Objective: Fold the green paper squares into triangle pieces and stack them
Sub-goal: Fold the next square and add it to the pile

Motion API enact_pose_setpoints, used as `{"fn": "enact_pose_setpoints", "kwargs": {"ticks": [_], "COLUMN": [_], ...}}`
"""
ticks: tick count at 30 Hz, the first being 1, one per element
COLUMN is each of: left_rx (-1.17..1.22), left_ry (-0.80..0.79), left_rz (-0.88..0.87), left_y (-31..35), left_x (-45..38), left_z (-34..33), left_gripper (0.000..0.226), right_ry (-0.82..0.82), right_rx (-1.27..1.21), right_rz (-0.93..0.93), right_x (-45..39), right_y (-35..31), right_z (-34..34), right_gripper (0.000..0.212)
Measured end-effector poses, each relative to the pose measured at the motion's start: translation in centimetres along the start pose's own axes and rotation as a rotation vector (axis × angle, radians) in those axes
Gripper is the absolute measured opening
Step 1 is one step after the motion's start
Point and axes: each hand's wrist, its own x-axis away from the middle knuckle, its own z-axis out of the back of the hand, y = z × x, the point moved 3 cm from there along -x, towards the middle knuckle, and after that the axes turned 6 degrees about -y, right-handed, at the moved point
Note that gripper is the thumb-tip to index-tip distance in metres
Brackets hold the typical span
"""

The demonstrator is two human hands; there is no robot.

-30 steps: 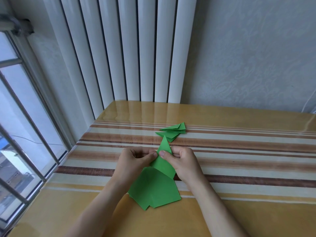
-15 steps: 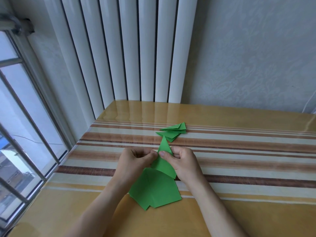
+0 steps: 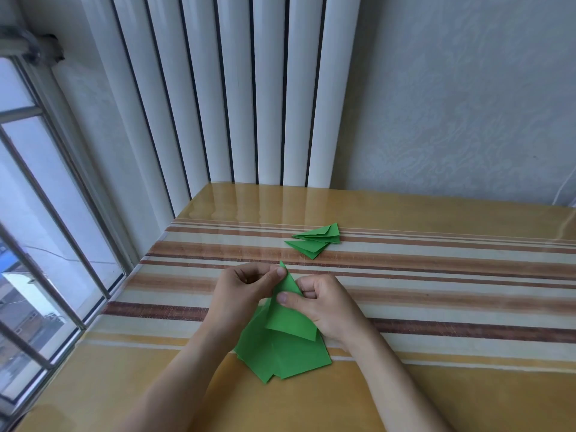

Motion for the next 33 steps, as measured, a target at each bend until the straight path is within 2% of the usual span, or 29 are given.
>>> {"fn": "enact_pose_setpoints", "kwargs": {"ticks": [7,12,15,18,24,33], "left_rx": [0.108,0.158,0.248,0.294,0.317,0.346], "left_ry": [-0.006,-0.011,-0.021,-0.035,-0.029,-0.008], "left_rz": [0.035,0.063,0.091,0.105,0.105,0.114], "left_y": [-0.2,-0.8,-1.0,-0.9,-1.0,-1.1], "left_x": [-0.3,-0.5,-0.7,-0.7,-0.9,-1.0], "left_z": [0.1,0.3,0.2,0.1,0.2,0.2], "left_gripper": [0.03,0.045,0.038,0.03,0.029,0.017], "right_ry": [-0.039,-0.043,-0.047,-0.05,-0.062,-0.054], "right_rx": [-0.028,-0.028,-0.015,0.008,0.027,0.07], "right_rz": [0.014,0.025,0.029,0.039,0.026,0.032], "right_x": [0.3,0.4,0.3,0.2,0.5,0.4], "right_y": [-0.5,-0.7,-0.5,-0.5,-0.7,-0.5], "right_z": [-0.4,-0.6,-0.6,-0.8,-0.9,-0.9], "right_gripper": [0.027,0.022,0.023,0.034,0.008,0.016]}}
